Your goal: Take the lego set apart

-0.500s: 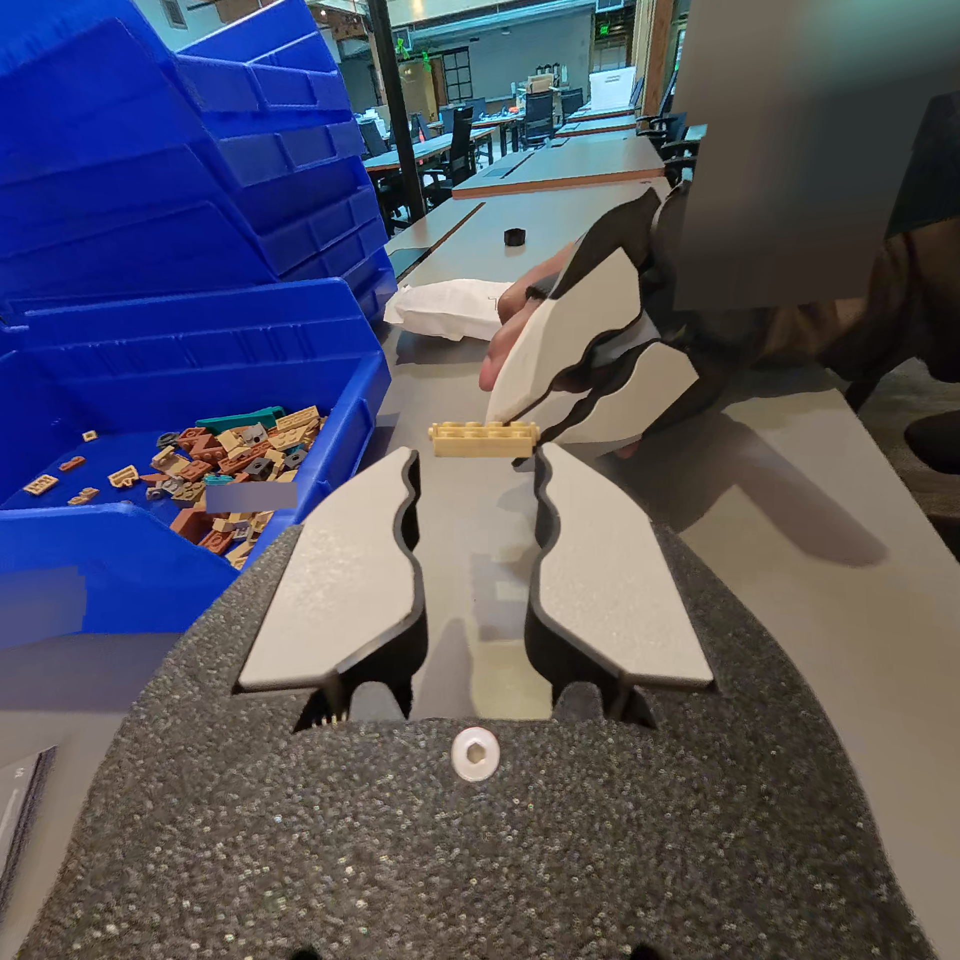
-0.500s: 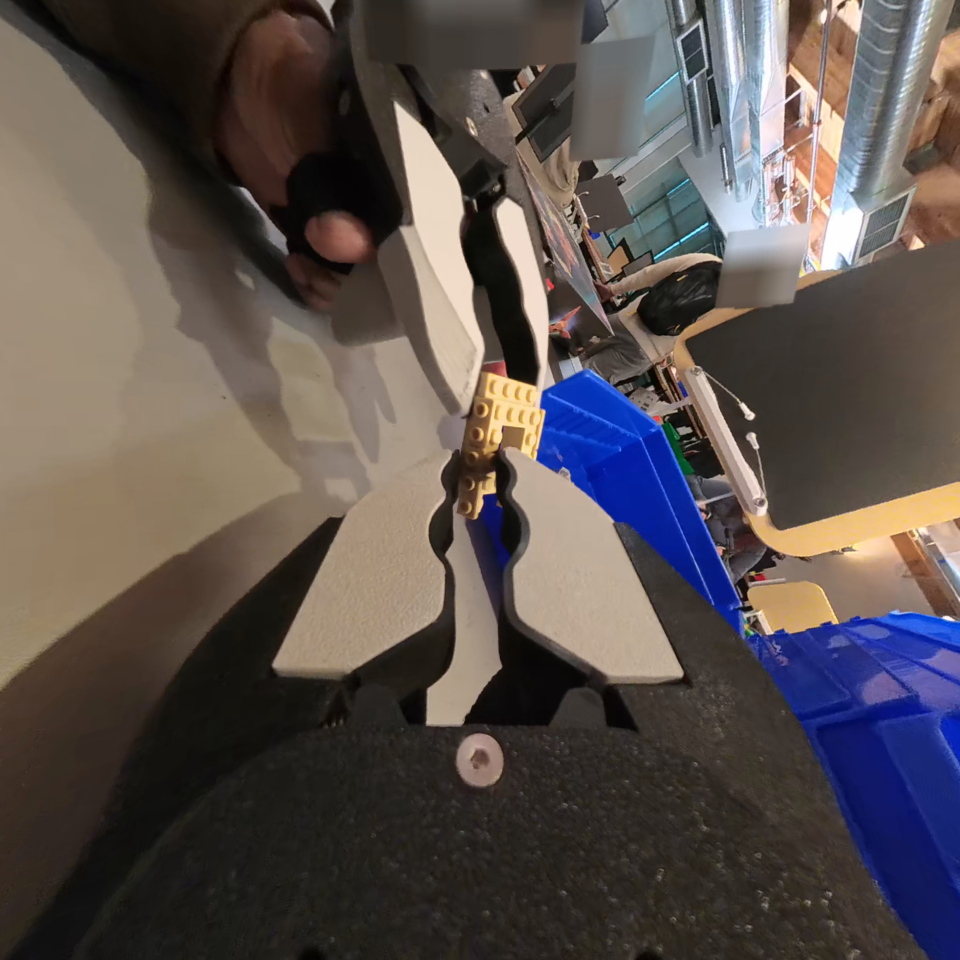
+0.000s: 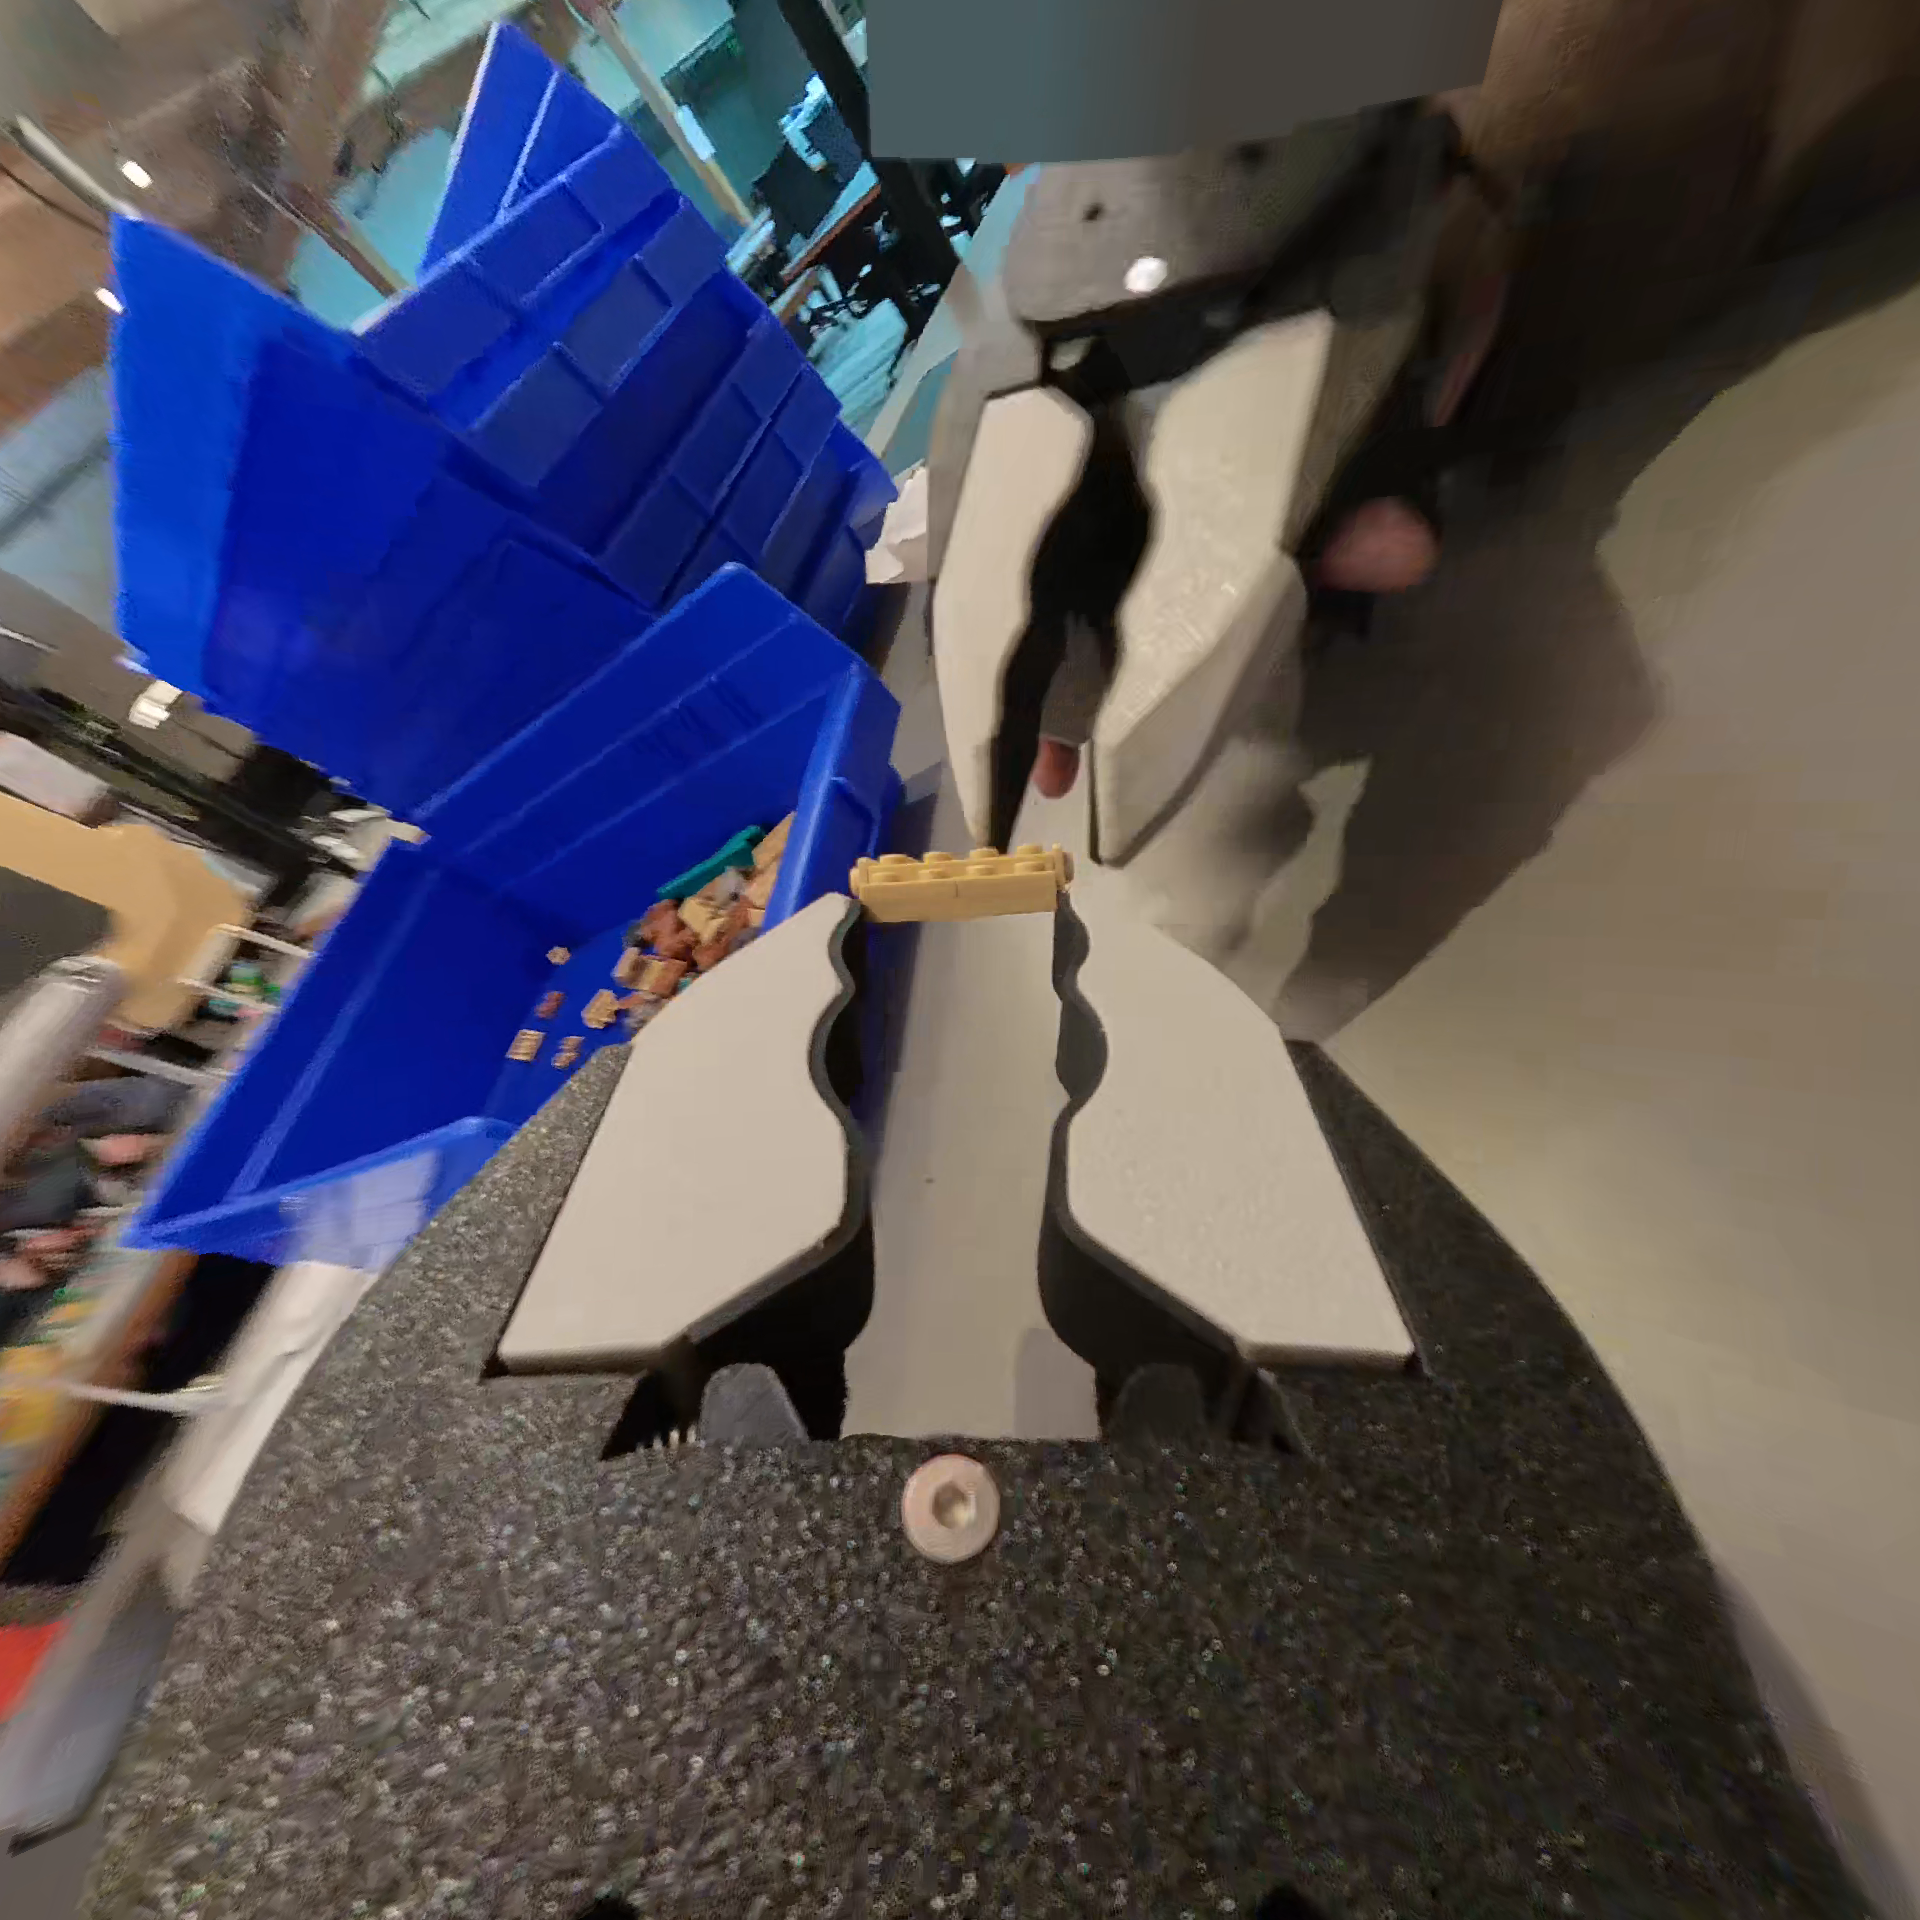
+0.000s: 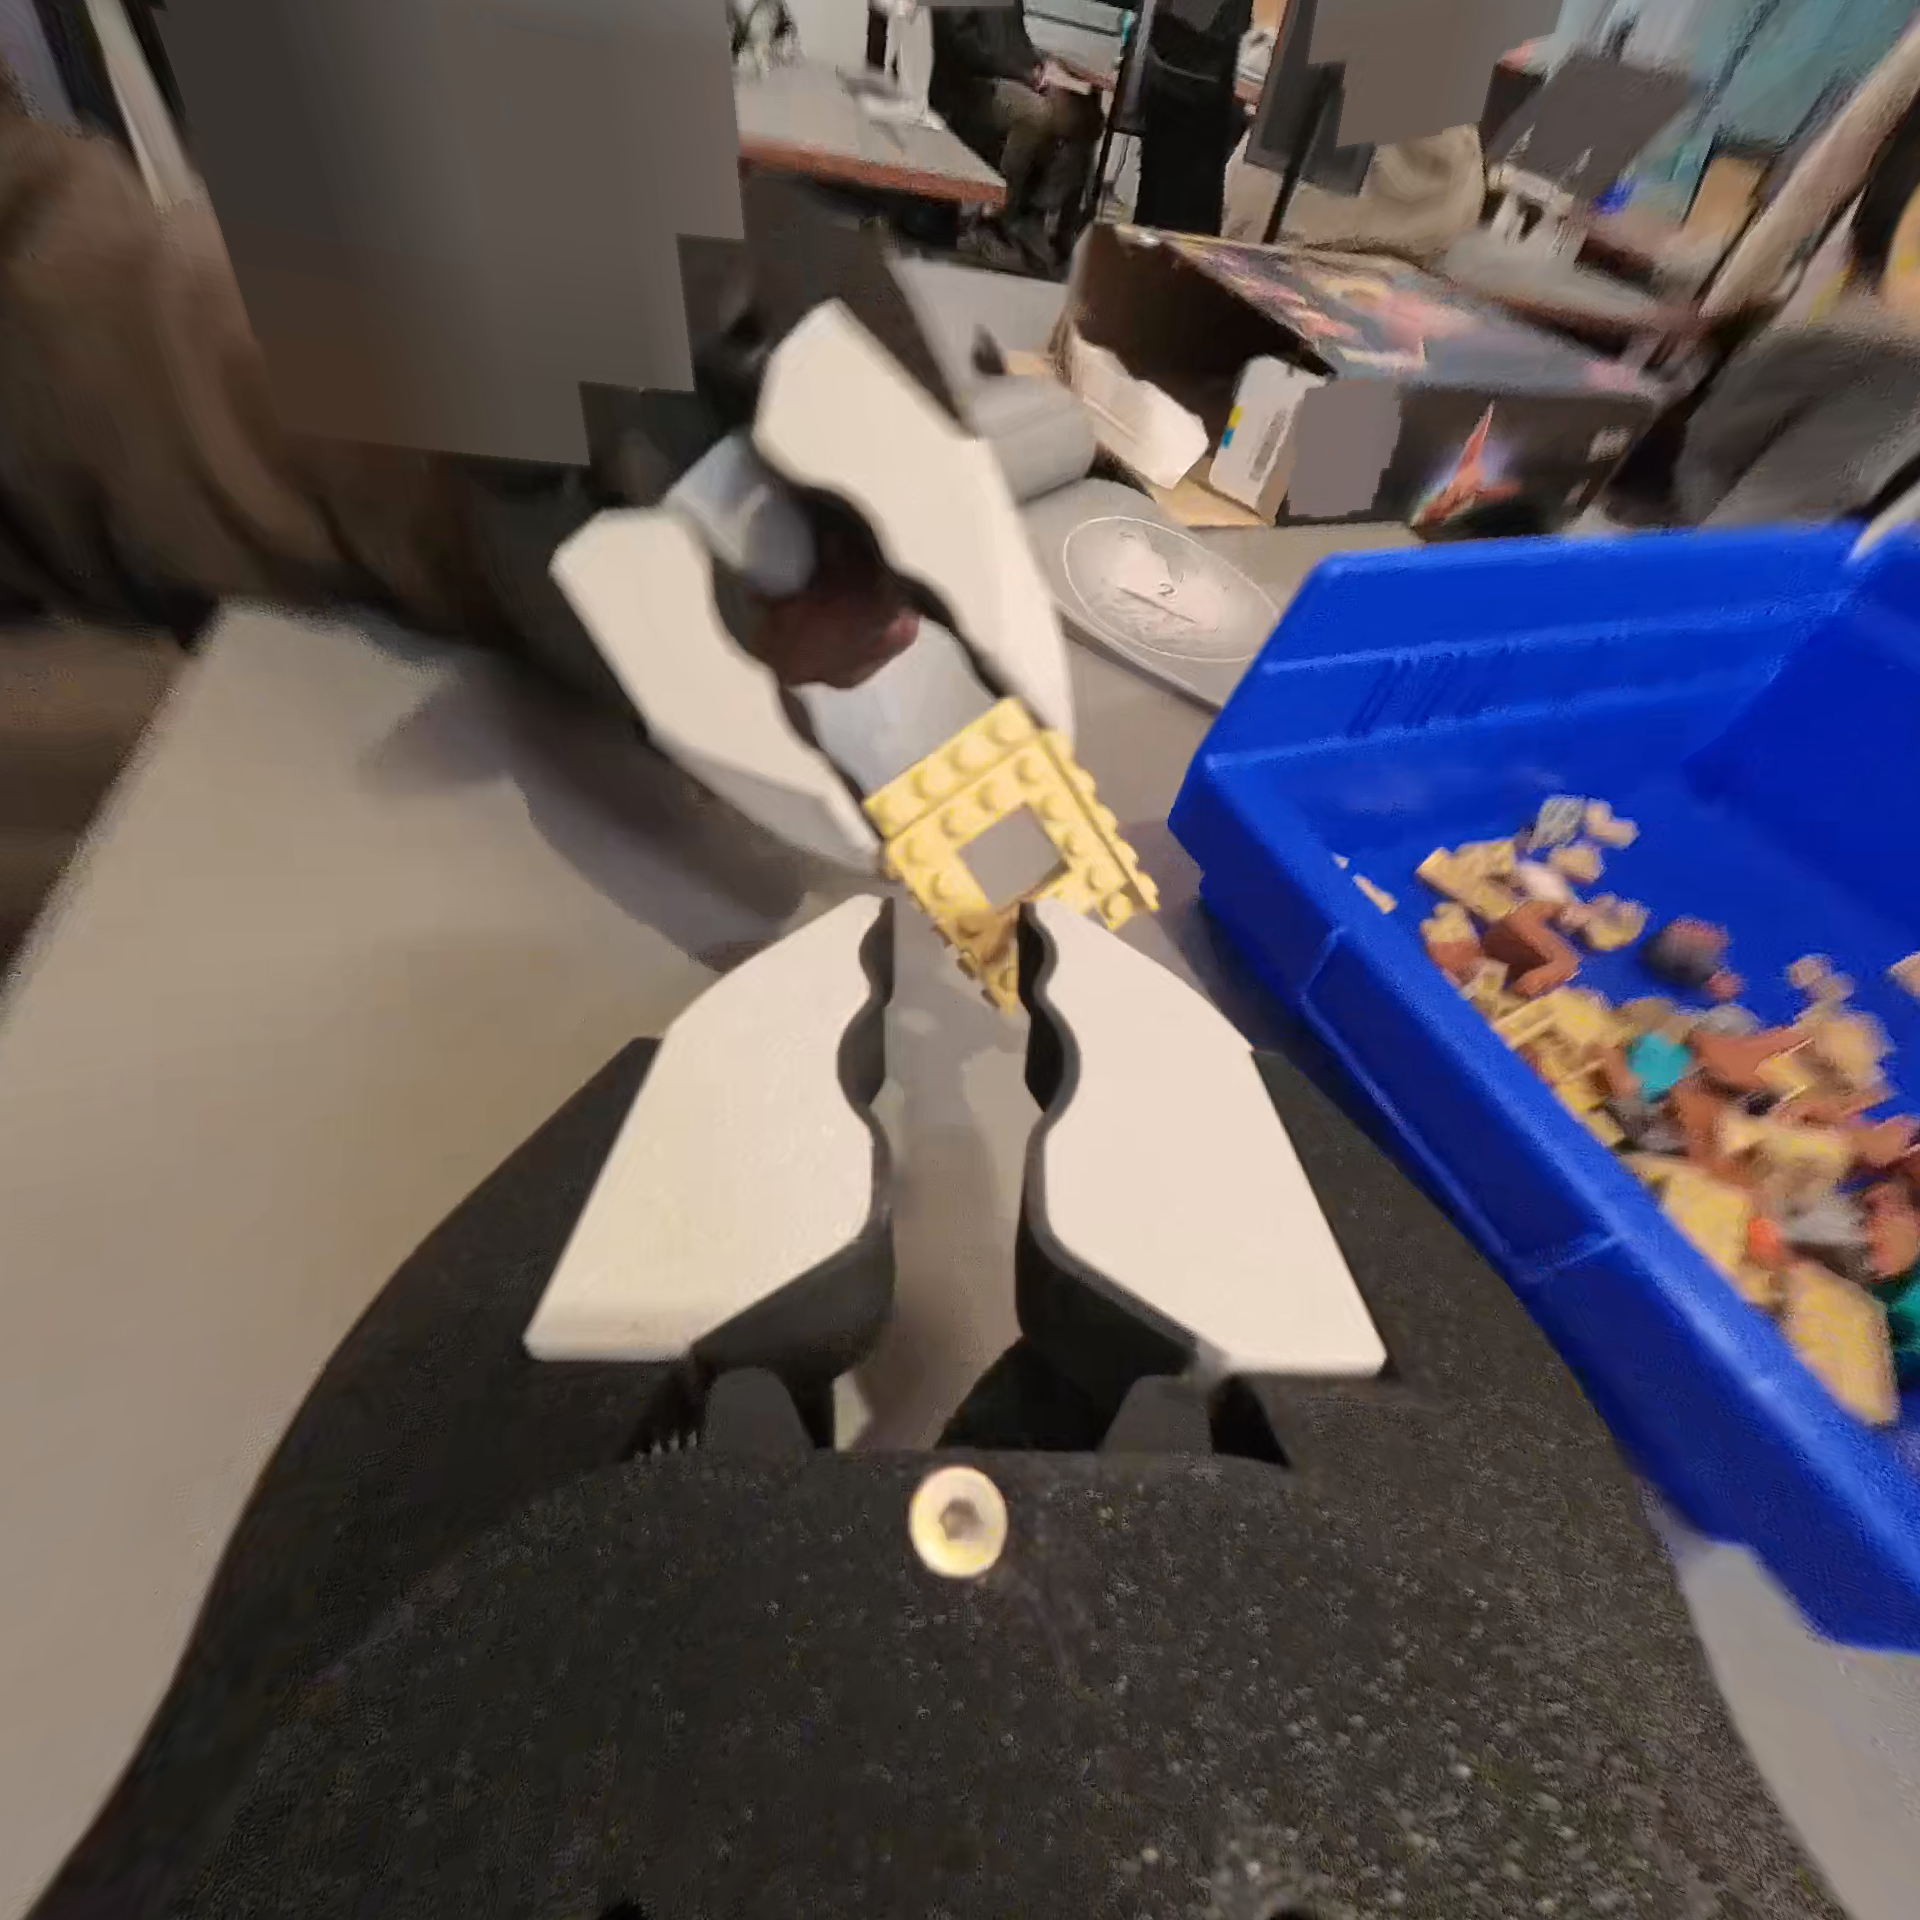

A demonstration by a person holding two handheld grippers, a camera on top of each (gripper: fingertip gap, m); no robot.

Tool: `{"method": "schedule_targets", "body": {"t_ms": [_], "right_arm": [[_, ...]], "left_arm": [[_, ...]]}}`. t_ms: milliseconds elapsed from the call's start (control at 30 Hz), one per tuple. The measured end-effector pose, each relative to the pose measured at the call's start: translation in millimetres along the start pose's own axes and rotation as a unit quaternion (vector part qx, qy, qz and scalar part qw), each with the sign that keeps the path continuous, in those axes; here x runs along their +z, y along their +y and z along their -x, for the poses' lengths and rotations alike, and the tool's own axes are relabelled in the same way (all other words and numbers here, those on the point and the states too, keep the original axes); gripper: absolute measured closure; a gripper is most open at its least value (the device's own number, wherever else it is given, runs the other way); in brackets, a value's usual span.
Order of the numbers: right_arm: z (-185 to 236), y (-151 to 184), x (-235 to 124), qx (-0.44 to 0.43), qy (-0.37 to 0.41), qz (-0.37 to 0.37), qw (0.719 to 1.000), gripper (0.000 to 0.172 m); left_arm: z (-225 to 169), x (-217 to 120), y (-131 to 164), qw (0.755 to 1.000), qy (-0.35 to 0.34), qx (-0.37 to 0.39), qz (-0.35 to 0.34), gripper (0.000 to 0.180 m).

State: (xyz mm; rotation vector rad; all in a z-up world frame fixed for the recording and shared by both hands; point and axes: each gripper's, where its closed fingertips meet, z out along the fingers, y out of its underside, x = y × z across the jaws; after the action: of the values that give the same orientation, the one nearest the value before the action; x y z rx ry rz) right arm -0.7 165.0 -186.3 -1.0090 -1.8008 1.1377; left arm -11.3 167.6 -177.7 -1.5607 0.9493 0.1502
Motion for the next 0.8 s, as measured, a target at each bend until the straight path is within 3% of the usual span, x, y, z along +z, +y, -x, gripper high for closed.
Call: {"method": "schedule_targets", "body": {"t_ms": [100,167,500,667,800], "right_arm": [[-8,-11,-2,0.132,-0.028,-0.036,0.99,0.145],[-7,-17,0,0.167,-0.035,-0.044,0.984,0.144],[-4,-9,16,0.169,0.002,-0.007,0.986,0.15],[-3,-6,15,0.15,-0.005,0.0,0.989,0.153],[4,-9,10,0.166,-0.054,-0.019,0.984,0.154]], "left_arm": [[3,-1,0,0.996,-0.04,0.074,0.021,0.147],[4,1,3,0.991,-0.06,0.111,0.04,0.147],[3,6,6,0.968,-0.113,0.208,0.087,0.147],[0,6,5,0.969,-0.105,0.211,0.078,0.147],[-5,3,-2,0.976,-0.082,0.199,0.046,0.147]]}}
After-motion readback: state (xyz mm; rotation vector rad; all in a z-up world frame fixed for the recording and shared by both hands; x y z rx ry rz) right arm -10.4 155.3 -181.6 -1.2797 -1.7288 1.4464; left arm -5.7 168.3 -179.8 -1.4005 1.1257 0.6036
